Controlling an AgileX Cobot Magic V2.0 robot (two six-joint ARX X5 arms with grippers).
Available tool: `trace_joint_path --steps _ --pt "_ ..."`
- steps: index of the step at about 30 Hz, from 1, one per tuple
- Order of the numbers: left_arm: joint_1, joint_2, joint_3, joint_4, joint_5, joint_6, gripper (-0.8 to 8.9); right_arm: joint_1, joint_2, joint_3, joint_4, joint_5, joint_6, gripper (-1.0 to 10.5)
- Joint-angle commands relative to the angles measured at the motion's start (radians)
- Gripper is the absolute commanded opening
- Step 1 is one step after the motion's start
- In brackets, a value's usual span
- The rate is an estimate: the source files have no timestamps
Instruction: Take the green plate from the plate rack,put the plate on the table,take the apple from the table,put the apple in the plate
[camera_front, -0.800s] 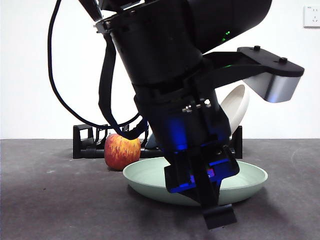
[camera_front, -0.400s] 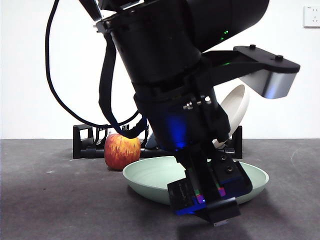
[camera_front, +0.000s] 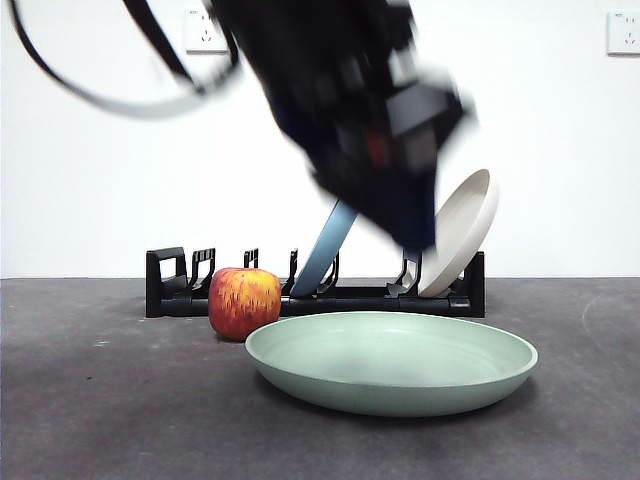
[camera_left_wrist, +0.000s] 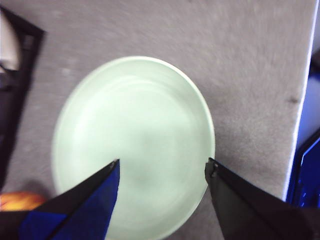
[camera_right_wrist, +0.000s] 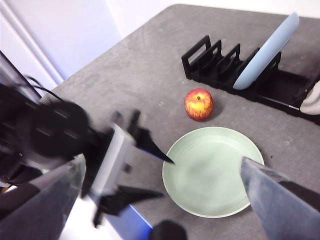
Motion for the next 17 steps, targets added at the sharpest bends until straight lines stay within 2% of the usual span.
trace_joint_path --steps 1,5,10,13,17 --pt "-0.004 -0.104 0.039 -0.057 0.004 -0.091 2.93 0.002 0.034 -0.001 0.027 -0.002 0.006 6.6" --pt "-0.003 -0.249 0.091 -0.124 0.005 -0.144 2.92 0.013 0.110 -0.001 0.086 -0.003 0.014 6.6" --pt "-0.003 -0.389 0.143 -0.172 0.003 -0.166 2.92 0.101 0.232 -0.001 0.228 0.008 0.065 6.6" --pt "-0.003 -0.449 0.167 -0.200 -0.008 -0.177 2.92 0.187 0.314 -0.001 0.323 0.072 0.089 6.6" --pt "-0.003 -0.505 0.178 -0.255 -0.085 -0.192 2.92 0.326 0.438 -0.001 0.461 0.198 0.102 6.6"
